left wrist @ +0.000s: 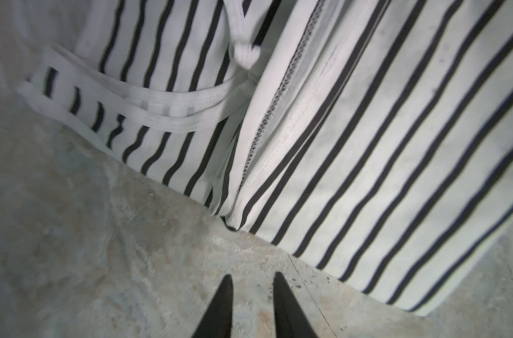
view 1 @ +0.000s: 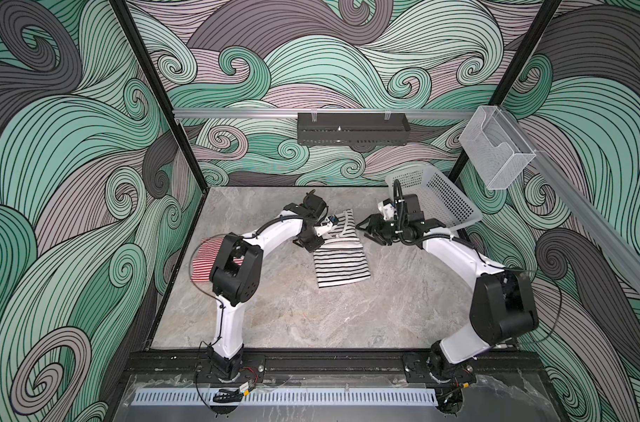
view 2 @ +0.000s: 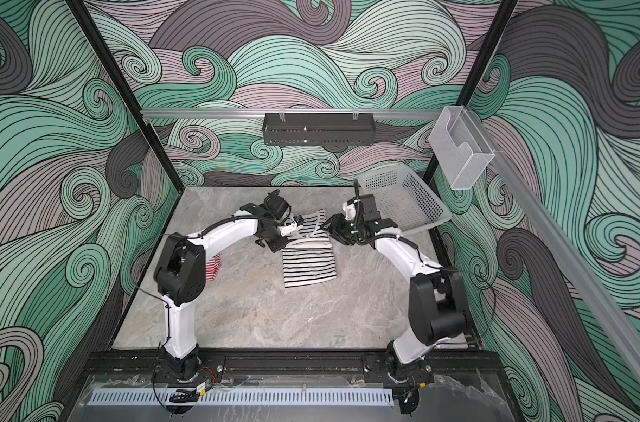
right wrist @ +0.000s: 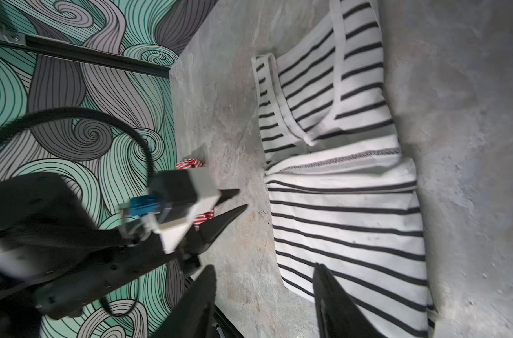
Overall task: Fold and stack the tank tops
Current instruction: 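Move both grippers to the folded tank top's near edge and grasp it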
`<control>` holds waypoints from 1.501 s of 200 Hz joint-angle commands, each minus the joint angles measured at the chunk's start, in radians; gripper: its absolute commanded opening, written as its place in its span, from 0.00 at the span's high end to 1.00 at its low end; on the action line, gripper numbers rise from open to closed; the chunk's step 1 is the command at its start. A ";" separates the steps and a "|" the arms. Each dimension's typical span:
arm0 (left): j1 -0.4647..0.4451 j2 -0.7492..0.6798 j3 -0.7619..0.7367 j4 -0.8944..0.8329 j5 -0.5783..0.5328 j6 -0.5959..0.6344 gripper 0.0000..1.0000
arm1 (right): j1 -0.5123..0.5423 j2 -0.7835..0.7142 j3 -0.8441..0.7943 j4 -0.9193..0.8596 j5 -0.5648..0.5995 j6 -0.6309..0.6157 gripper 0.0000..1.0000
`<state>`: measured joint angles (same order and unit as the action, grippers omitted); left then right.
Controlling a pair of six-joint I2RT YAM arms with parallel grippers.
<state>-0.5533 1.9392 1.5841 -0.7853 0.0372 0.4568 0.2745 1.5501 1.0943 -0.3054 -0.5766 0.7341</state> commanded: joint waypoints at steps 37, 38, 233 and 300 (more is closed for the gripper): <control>-0.112 -0.242 -0.278 0.025 0.024 0.058 0.55 | 0.006 -0.184 -0.323 0.057 -0.009 0.099 0.26; -0.114 -0.244 -0.282 0.026 0.024 0.058 0.54 | 0.006 -0.187 -0.327 0.059 -0.009 0.101 0.26; -0.172 -0.278 -0.455 0.147 0.044 0.007 0.52 | 0.003 0.038 -0.689 0.741 0.018 0.502 0.62; -0.255 -0.272 -0.515 0.225 -0.046 0.028 0.51 | 0.005 0.089 -0.677 0.784 0.006 0.511 0.90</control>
<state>-0.7662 1.6787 1.0824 -0.6048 0.0414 0.4706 0.2771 1.6241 0.4202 0.4843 -0.5854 1.2209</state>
